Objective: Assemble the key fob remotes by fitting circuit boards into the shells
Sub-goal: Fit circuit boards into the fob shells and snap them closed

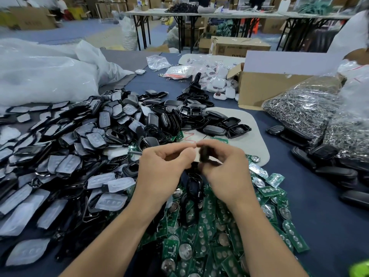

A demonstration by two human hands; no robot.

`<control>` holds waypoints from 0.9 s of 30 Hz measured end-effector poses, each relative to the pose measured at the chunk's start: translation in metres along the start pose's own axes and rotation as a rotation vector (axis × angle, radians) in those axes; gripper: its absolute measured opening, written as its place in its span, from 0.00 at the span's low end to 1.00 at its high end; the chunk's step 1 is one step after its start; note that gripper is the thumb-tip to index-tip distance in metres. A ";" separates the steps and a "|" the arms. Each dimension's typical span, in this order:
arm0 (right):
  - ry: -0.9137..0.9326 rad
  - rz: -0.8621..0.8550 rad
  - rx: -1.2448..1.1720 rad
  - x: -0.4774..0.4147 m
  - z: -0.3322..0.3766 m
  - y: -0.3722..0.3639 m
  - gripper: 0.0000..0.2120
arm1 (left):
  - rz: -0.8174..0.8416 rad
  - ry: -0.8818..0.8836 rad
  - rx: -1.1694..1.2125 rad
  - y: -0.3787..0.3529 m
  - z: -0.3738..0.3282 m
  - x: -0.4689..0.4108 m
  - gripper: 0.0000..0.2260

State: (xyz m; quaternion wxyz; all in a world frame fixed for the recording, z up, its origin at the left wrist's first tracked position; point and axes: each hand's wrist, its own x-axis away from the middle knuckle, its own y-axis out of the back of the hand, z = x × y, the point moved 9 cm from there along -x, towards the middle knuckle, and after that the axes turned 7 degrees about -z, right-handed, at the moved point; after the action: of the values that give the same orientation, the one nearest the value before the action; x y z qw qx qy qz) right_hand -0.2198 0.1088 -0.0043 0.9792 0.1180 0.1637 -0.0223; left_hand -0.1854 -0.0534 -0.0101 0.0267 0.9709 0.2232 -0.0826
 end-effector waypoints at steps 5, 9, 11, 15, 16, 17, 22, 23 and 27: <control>-0.259 -0.488 -1.020 -0.012 -0.025 0.070 0.37 | -0.027 0.023 -0.085 0.008 0.004 -0.006 0.10; -0.415 -0.568 -0.438 -0.005 -0.040 0.072 0.37 | -0.101 -0.004 -0.244 0.017 0.004 -0.008 0.12; -0.361 -0.535 -0.149 -0.007 -0.035 0.068 0.29 | -0.120 -0.037 -0.352 0.020 0.002 -0.009 0.12; -0.207 -0.207 0.368 -0.030 -0.026 0.037 0.30 | -0.129 -0.119 -0.564 0.020 -0.003 -0.007 0.10; -0.190 -0.104 0.471 -0.036 -0.029 0.024 0.31 | -0.124 -0.134 -0.607 0.019 -0.004 -0.007 0.10; -0.172 -0.008 0.542 -0.042 -0.031 0.011 0.31 | -0.118 -0.142 -0.636 0.019 -0.005 -0.007 0.10; -0.075 0.168 0.807 -0.065 -0.038 -0.017 0.30 | -0.101 -0.156 -0.680 0.016 -0.007 -0.006 0.10; -0.042 0.123 0.823 -0.066 -0.034 -0.015 0.26 | -0.092 -0.155 -0.685 0.016 -0.008 -0.006 0.10; 0.015 -0.052 0.691 -0.055 -0.018 -0.005 0.11 | -0.064 -0.179 -0.682 0.010 -0.011 -0.005 0.11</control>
State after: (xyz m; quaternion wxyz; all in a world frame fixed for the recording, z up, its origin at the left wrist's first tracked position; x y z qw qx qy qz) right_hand -0.2781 0.1084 -0.0036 0.8793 0.4384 0.1564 -0.1006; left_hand -0.1841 -0.0641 0.0014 0.3662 0.8875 0.2653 -0.0887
